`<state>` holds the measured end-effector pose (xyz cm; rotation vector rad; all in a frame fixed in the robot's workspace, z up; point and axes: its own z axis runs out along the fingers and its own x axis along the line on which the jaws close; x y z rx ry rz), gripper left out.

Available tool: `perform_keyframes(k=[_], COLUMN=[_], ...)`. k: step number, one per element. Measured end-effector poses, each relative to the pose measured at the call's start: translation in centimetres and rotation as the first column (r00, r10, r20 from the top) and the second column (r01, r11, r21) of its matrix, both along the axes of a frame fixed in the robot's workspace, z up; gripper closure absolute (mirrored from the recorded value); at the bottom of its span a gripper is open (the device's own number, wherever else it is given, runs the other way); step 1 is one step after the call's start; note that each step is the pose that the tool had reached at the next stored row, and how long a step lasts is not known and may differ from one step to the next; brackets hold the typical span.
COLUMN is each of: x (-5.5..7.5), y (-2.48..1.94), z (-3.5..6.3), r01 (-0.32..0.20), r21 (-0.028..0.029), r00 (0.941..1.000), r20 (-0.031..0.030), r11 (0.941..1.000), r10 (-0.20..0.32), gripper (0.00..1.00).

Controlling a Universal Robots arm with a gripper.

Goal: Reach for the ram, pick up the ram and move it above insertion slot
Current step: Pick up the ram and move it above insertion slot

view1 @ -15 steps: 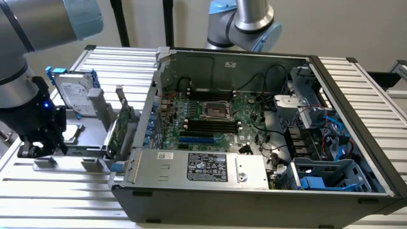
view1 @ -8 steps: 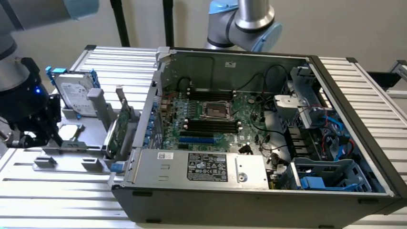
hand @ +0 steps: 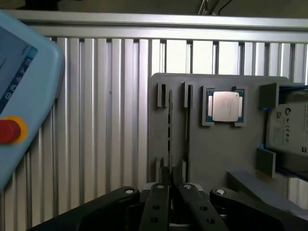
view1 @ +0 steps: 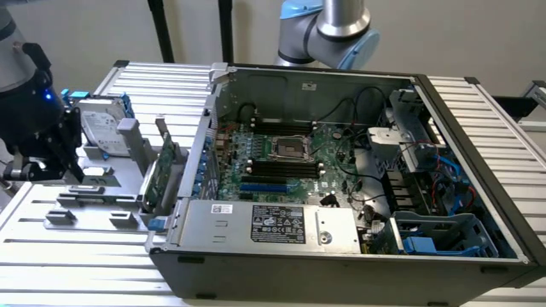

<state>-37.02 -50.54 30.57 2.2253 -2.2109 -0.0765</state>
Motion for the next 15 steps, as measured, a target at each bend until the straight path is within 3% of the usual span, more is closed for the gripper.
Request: perform_keyframes(k=[15], x=[4.0], y=[0.00], z=[6.84], r01=[-0.020], r21=[0.0079], r00=[0.9998], r20=[-0.0027], r11=[0.9998], r10=[0.020], gripper=[0.87])
